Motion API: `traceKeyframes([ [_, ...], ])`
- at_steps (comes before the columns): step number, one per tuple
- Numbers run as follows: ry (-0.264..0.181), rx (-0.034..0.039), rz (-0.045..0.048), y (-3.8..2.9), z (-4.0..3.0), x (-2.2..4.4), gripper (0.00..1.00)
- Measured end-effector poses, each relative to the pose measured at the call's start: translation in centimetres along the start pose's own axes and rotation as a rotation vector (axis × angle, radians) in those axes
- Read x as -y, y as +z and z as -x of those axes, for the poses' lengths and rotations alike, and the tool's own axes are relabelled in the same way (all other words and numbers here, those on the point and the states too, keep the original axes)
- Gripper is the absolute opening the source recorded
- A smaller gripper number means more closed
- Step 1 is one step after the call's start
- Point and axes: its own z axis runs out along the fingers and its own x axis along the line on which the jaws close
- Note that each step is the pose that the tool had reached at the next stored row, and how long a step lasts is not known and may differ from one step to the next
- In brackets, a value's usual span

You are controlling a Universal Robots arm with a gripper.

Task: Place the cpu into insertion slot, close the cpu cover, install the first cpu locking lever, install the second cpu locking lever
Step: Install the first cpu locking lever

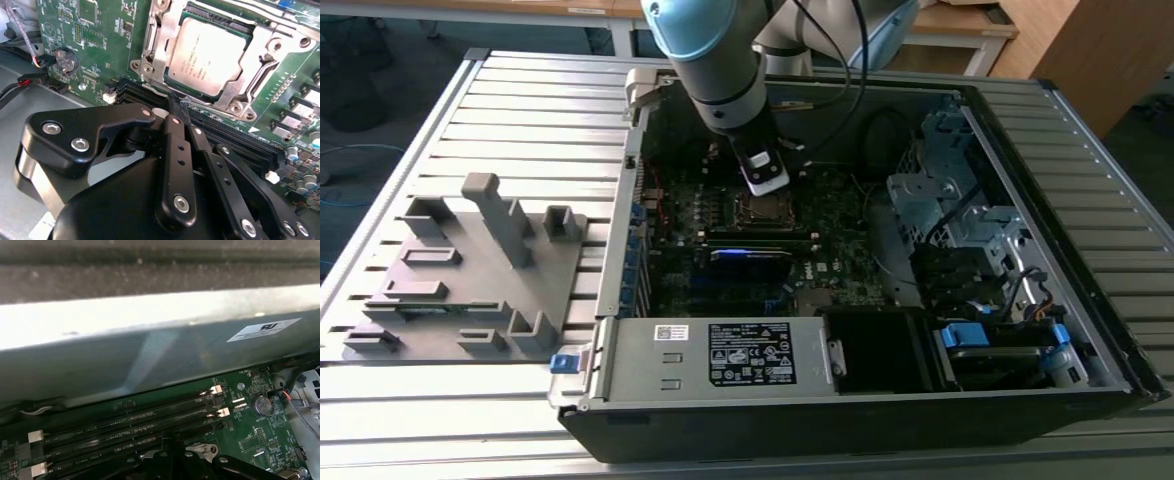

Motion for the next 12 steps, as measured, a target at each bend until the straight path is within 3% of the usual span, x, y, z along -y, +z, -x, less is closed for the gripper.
traceKeyframes([
  [12, 0.016, 0.0053, -0.0046, 0.19, 0.22, -0.02, 0.1],
])
